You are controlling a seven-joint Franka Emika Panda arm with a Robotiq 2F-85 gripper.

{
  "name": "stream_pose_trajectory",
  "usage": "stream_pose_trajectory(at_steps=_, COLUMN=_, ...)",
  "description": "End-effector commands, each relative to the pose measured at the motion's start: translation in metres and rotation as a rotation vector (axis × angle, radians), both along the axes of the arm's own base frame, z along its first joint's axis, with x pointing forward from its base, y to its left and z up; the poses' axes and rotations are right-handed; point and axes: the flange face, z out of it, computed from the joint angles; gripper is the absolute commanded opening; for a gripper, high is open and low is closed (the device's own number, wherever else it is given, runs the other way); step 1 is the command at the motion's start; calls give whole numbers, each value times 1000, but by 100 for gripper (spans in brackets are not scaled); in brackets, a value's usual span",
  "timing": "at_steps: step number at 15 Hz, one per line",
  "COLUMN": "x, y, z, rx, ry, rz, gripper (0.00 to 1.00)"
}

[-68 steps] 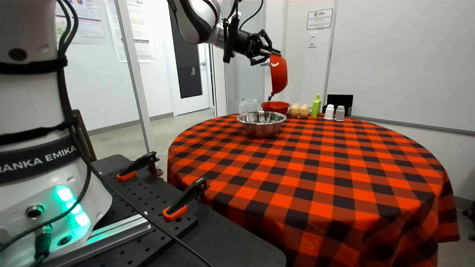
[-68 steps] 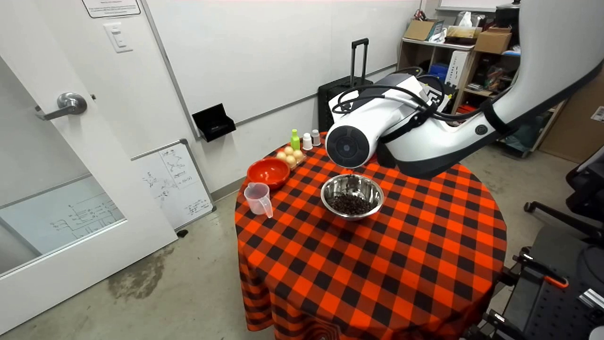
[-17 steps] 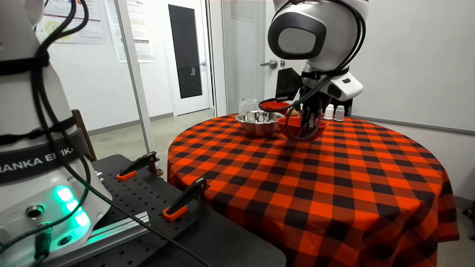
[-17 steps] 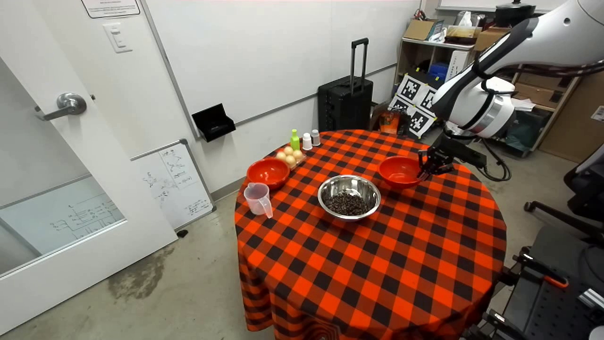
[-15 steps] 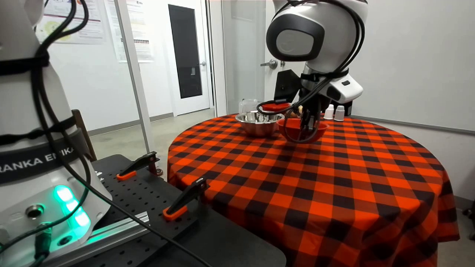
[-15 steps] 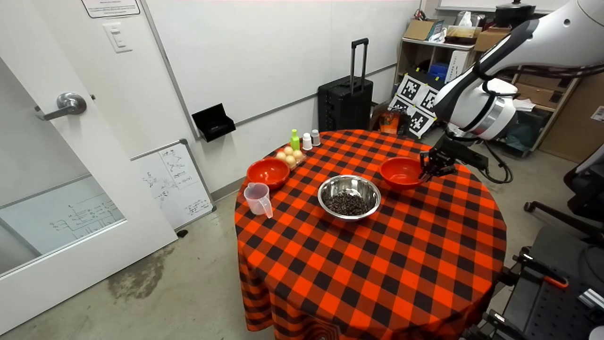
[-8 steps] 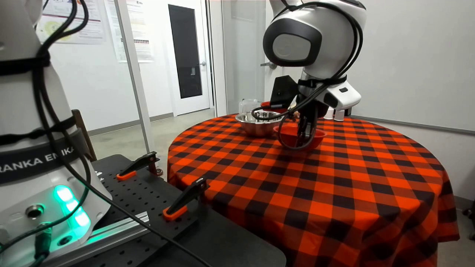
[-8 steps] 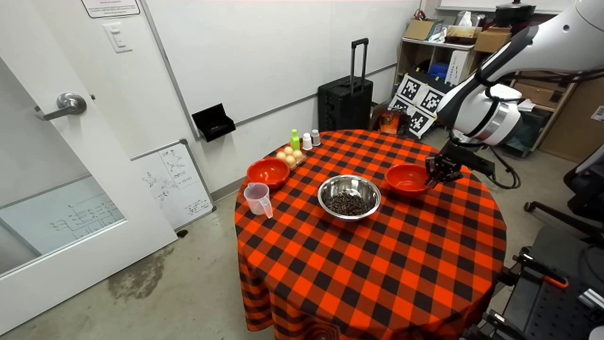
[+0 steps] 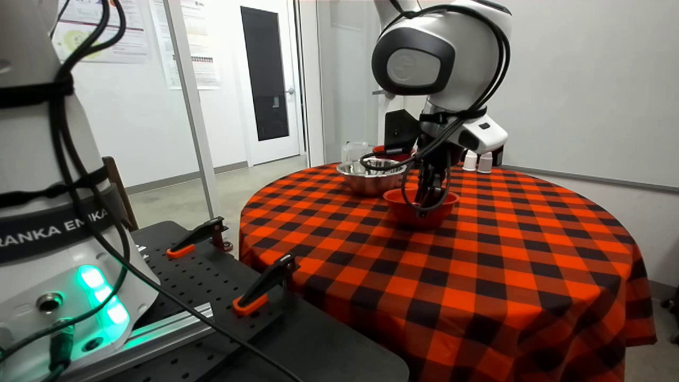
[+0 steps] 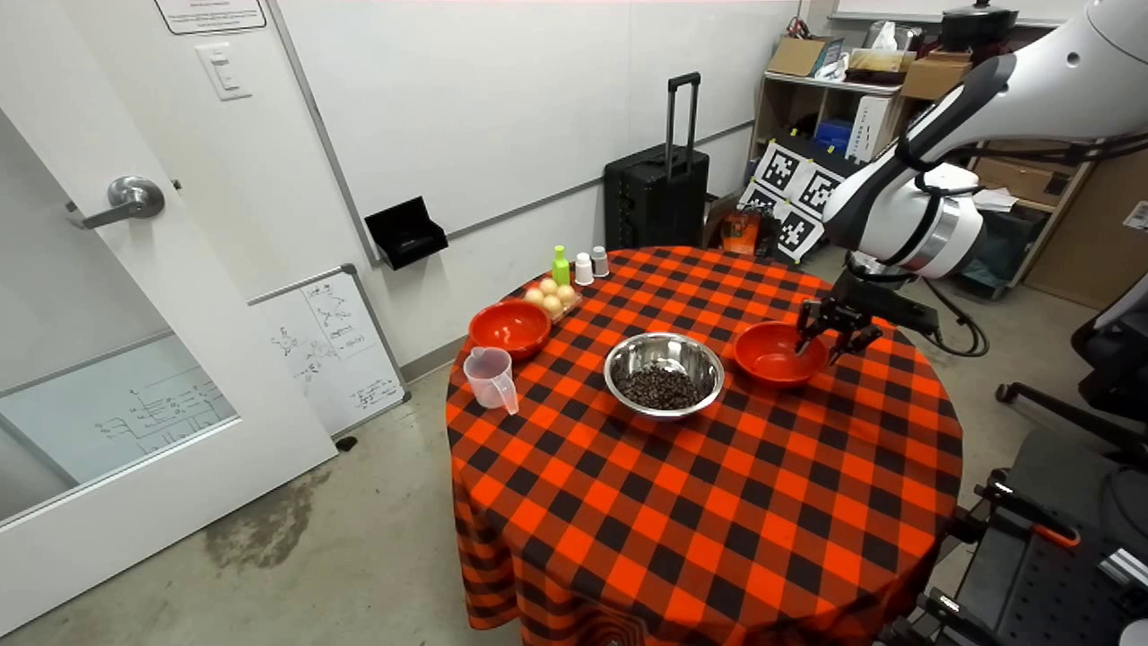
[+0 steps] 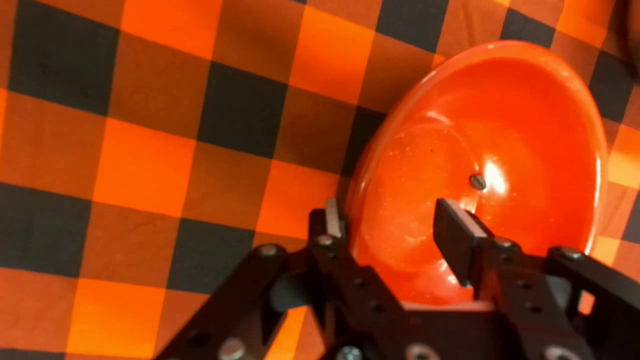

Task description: Pick up the orange bowl and pour its contents in the silver dish.

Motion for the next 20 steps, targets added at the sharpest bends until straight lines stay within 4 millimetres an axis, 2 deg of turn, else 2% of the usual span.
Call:
stream_pose_trajectory(at_steps=1, x=5, y=22, z=20, rx=-62, ry=-34, rz=150, gripper=83)
stream_pose_trajectory(at_steps=3, x=12, y=36, z=35, rx=-110, ry=-19, rz=254, gripper=97)
stream_pose_trajectory(at_steps=4, x=14, y=42, z=42, rx=-133, ry=-10, rz=306, gripper=100)
stream_pose_trajectory(at_steps=10, x=17, y=70, z=91, rx=-299, ry=10, rz=649, gripper=100)
stream_pose_trajectory(at_steps=14, x=22, y=83, z=128, rx=-387, ry=-33, rz=773, gripper=100)
stream_pose_trajectory(at_steps=20, x=30, y=136, z=215, rx=-388, ry=-198, rz=915, gripper=100)
